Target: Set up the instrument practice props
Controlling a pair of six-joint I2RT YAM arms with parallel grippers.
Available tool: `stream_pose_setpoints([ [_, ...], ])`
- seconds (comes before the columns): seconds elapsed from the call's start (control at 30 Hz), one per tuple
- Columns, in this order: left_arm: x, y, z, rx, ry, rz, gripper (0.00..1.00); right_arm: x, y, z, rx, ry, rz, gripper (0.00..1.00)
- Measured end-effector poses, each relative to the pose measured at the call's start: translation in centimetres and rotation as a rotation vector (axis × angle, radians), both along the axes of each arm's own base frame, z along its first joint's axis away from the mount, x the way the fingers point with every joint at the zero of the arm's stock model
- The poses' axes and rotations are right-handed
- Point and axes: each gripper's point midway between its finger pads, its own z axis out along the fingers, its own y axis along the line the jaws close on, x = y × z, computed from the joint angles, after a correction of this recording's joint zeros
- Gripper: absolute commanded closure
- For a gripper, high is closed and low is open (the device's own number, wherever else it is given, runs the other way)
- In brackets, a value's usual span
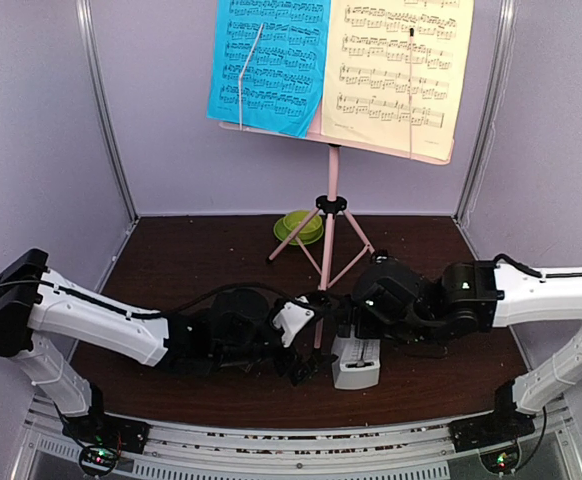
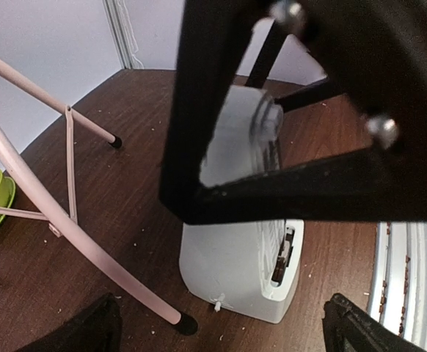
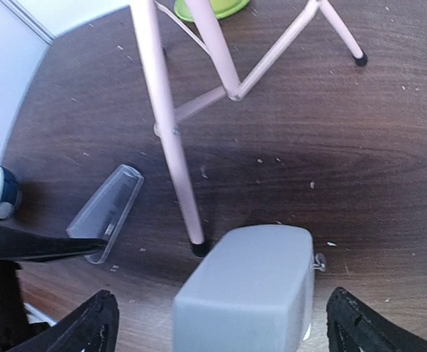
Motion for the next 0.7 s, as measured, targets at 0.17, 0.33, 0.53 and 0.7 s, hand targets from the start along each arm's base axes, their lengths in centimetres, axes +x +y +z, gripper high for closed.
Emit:
stream_pose_setpoints([
  [0.17,0.6,-1.0,3.5,-0.024,0.037,0.036,0.02,-0.7,-2.2,4.1,0.208,-0.06,0.003,0.0],
  [0.33,1.4,-2.0,8.9,-0.121,0.112,0.102,0.02,-0.8,-8.5,5.4,0.423,-0.142,-0.071,0.11],
  [0.53,3.1,-1.8,11.4,-0.124,0.212,0.251,0.02,-1.5,-11.4,-2.7,0.422,-0.035,-0.149,0.35],
  [0.7,4.2,-2.3,13.0,-0.116,0.277,0.349,0.02,-2.5,-11.2,-10.3,0.317,0.114,-0.165,0.49],
])
